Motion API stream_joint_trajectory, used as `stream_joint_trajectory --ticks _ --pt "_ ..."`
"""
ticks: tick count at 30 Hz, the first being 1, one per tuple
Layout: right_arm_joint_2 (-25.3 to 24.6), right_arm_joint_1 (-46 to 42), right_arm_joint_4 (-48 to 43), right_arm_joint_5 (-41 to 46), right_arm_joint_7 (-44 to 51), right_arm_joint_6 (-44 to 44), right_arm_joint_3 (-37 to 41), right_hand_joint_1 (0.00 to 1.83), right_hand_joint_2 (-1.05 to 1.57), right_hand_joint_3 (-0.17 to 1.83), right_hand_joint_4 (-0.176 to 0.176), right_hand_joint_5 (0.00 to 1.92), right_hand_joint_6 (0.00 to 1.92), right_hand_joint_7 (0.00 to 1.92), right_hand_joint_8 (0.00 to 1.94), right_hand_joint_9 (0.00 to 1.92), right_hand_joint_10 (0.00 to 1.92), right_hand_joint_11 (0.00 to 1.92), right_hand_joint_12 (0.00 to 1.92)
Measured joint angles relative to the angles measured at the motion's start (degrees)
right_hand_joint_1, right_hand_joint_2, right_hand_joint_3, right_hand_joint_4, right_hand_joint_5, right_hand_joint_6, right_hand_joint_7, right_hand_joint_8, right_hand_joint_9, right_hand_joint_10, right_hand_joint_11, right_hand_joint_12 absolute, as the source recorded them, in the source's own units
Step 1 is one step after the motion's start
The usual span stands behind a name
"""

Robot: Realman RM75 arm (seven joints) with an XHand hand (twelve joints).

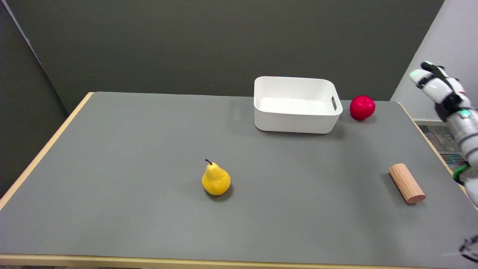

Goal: Pick up the wooden cylinder.

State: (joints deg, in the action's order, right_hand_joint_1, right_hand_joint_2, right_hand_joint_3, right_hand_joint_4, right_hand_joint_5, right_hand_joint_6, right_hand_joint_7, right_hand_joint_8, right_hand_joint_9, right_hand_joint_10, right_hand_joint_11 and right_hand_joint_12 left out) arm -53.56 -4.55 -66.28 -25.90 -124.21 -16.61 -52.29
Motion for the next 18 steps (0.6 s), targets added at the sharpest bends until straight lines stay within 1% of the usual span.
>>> stream_joint_trajectory --ticks 2,5,11,13,18 --pt "-0.9 -2.7 -1.0 0.5 1.6 -1.6 2.8 0.46 0.62 0.95 -0.064 0.08 0.39 0.06 0.18 0.01 0.42 0.0 0.77" --pt "-2.3 -6.1 -2.6 1.1 4.4 -3.6 6.2 0.48 0.69 0.84 -0.077 0.14 0.34 0.1 0.25 0.0 0.56 0.0 0.79" --pt "-5.9 -12.6 -6.8 2.0 12.2 -6.3 11.6 0.49 0.69 0.84 -0.107 0.17 0.37 0.19 0.31 0.06 0.65 0.0 0.95" --pt "-7.3 -14.5 -8.5 2.2 15.4 -7.0 12.9 0.46 0.64 0.97 -0.124 0.16 0.46 0.19 0.41 0.07 0.69 0.0 1.01" --pt "-11.4 -18.7 -13.0 2.7 24.8 -8.0 15.1 0.45 0.64 0.95 -0.148 0.18 0.48 0.22 0.44 0.11 0.72 0.0 1.05"
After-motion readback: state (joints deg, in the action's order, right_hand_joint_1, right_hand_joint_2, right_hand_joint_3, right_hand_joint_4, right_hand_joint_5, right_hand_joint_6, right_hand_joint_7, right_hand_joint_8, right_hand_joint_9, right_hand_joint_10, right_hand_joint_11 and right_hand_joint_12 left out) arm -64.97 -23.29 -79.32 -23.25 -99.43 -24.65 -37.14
